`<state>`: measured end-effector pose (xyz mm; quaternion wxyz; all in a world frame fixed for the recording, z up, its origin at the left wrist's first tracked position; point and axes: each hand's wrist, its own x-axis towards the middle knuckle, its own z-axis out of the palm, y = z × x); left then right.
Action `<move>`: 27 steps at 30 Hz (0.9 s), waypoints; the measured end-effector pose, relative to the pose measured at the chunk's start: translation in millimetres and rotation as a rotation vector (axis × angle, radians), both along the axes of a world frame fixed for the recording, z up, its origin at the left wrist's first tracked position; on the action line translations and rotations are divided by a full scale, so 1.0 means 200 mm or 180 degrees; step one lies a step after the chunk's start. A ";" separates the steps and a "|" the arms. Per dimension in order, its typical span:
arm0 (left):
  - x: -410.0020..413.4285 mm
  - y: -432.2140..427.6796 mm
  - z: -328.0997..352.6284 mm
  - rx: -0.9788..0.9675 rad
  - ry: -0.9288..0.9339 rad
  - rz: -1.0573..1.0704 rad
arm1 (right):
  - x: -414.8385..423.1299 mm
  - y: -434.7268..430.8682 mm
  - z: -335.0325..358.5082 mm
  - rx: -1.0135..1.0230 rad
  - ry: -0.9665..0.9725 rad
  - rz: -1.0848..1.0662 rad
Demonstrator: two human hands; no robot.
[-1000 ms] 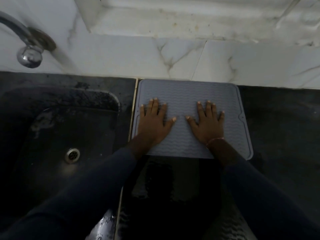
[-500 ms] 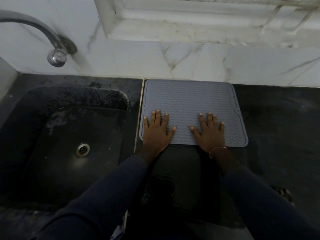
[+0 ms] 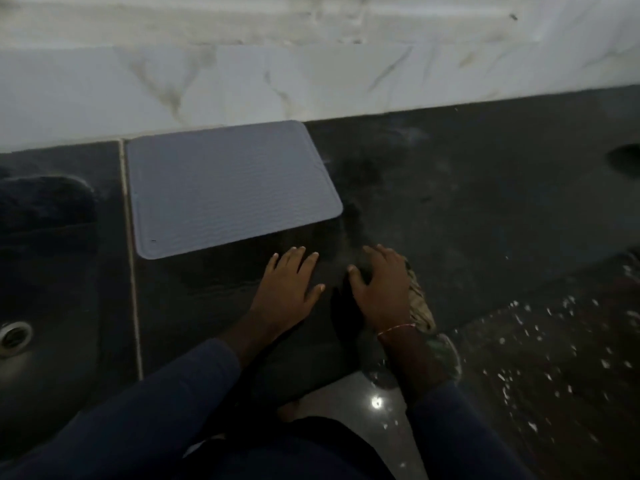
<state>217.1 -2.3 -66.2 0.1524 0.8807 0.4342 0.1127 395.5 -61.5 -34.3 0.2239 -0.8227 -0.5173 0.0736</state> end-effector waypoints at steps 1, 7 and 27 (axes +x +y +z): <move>0.02 -0.02 0.01 -0.0043 -0.0052 -0.0014 | 0.05 -0.04 0.01 -0.0028 -0.0029 -0.0200; 0.12 -0.14 0.04 -0.0367 -0.0246 -0.0104 | 0.16 -0.23 -0.03 -0.0843 0.0236 -0.0508; -0.85 -0.18 0.33 -0.2481 -0.2863 0.1968 | -1.03 0.00 0.21 -0.0213 0.3912 0.1176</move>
